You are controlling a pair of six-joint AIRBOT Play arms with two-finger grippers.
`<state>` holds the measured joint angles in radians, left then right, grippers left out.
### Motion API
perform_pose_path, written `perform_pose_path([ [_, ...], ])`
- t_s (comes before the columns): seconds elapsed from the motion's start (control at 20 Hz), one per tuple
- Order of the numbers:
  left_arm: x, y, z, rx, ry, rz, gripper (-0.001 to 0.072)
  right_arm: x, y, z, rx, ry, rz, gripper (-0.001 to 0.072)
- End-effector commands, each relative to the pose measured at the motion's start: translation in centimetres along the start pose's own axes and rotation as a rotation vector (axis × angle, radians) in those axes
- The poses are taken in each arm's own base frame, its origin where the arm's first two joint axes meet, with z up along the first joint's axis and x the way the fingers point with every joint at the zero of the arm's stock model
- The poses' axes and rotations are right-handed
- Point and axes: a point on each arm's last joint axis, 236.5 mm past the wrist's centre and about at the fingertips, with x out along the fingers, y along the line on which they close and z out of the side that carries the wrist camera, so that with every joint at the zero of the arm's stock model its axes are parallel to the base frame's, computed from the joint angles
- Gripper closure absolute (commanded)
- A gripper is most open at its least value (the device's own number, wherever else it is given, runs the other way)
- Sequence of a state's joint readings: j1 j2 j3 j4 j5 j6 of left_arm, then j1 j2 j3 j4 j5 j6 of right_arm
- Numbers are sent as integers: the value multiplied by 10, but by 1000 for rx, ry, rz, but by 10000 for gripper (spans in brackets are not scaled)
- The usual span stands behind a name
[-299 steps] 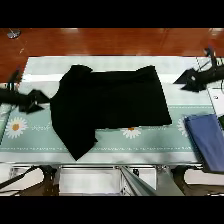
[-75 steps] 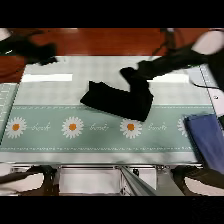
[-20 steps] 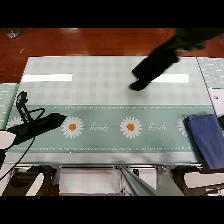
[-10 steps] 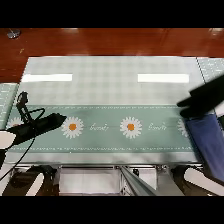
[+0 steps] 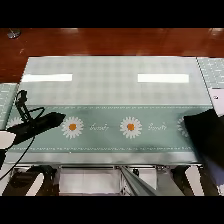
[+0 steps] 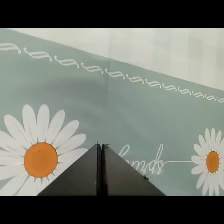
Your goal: Fold the shirts.
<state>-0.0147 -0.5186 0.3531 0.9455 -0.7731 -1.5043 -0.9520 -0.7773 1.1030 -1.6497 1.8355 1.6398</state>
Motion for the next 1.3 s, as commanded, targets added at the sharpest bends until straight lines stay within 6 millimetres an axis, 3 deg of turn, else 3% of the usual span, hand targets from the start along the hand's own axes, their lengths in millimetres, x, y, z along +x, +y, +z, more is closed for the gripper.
perform_pose_path([
  [0.0,-1,0,17,45,-72,5,674,12,0,0,26,46,15,86],
  [0.1,-7,-3,38,60,-130,8,675,-7,27,33,9,-7,129,108],
  [0.15,-11,-7,53,62,-152,9,675,-19,47,50,4,-29,214,186],
  [0.2,-16,-15,73,68,-179,4,675,-36,78,69,-20,-51,348,403],
  [0.25,-22,-27,97,81,-206,-7,675,-56,116,84,-70,-82,494,554],
  [0.3,-28,-45,125,117,-231,-25,675,-82,161,97,-159,-133,648,673],
  [0.35,-33,-67,150,158,-244,-51,675,-107,207,104,-260,-199,774,694],
  [0.45,-36,-124,188,268,-219,-127,676,-135,288,93,-468,-304,884,693],
  [0.55,-20,-169,197,396,-132,-160,676,-132,360,50,-723,-364,883,693],
  [0.65,13,-166,179,438,8,-92,676,-95,409,0,-988,-390,741,693],
  [0.75,51,-126,148,429,152,37,675,-39,434,-37,-1175,-392,547,693],
  [0.8,67,-97,131,406,227,114,675,-7,439,-47,-1209,-367,459,693],
  [0.9,80,-44,109,348,325,245,674,49,439,-57,-1220,-290,351,693],
  [0.95,81,-29,107,330,346,273,675,70,435,-59,-1214,-241,316,693],
  [1.05,78,-22,114,316,334,282,674,91,429,-61,-1209,-180,269,693],
  [1.25,78,-20,119,330,327,281,674,90,430,-61,-1209,-186,275,693],
])
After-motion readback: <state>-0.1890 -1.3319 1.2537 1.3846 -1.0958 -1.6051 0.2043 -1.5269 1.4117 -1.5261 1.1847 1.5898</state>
